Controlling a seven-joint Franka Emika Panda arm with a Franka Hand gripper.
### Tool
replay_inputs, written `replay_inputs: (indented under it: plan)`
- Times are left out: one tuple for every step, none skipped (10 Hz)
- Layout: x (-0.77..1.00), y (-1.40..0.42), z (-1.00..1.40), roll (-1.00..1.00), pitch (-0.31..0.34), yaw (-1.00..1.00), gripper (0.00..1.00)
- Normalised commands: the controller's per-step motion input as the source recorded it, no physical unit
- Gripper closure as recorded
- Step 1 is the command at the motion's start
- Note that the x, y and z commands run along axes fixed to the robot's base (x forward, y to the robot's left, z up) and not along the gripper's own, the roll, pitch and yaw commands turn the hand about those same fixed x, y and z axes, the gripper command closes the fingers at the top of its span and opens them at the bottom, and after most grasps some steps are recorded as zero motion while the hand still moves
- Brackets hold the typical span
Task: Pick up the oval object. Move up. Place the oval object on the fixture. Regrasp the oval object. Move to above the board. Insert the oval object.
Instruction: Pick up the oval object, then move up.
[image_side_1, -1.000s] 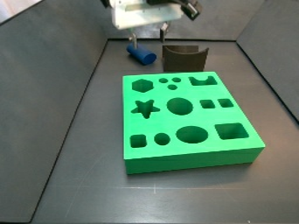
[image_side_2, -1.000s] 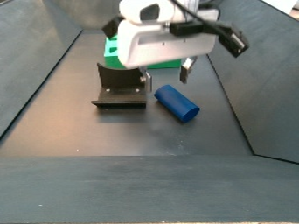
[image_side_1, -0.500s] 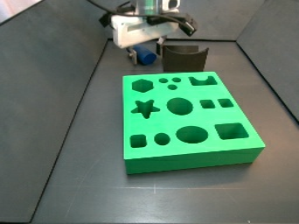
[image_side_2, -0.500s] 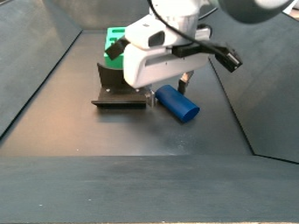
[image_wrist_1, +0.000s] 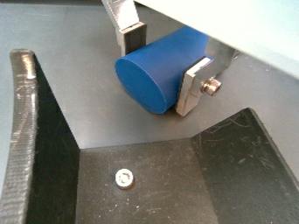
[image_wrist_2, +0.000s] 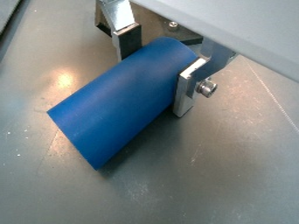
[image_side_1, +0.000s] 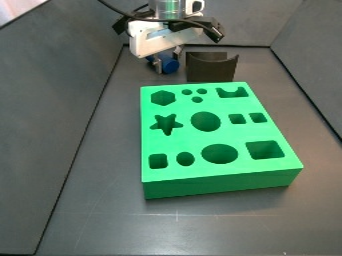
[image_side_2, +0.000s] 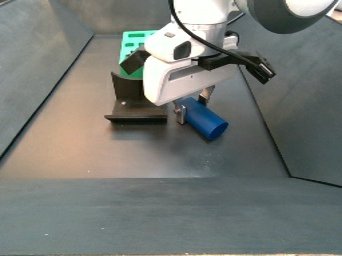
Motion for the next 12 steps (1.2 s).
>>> replay_inputs:
  plan:
    - [0.00, 0.00, 0.00, 0.00, 0.000, 0.00, 1.00]
    - [0.00, 0.00, 0.00, 0.00, 0.000, 0.00, 1.00]
    - [0.00, 0.00, 0.00, 0.00, 0.000, 0.00, 1.00]
    - [0.00, 0.00, 0.00, 0.00, 0.000, 0.00, 1.00]
    - [0.00, 0.00, 0.00, 0.00, 0.000, 0.00, 1.00]
    - [0.00, 0.00, 0.00, 0.00, 0.000, 0.00, 1.00]
    - [0.00, 0.00, 0.00, 0.00, 0.000, 0.00, 1.00]
    - [0.00, 0.00, 0.00, 0.00, 0.000, 0.00, 1.00]
    - [0.00, 0.00, 0.00, 0.00, 0.000, 0.00, 1.00]
    - [0.00, 0.00, 0.83, 0.00, 0.000, 0.00, 1.00]
    - [-0.02, -0.06, 0.82, -0.01, 0.006, 0.00, 1.00]
    - [-0.04, -0.06, 0.73, 0.00, 0.020, 0.00, 1.00]
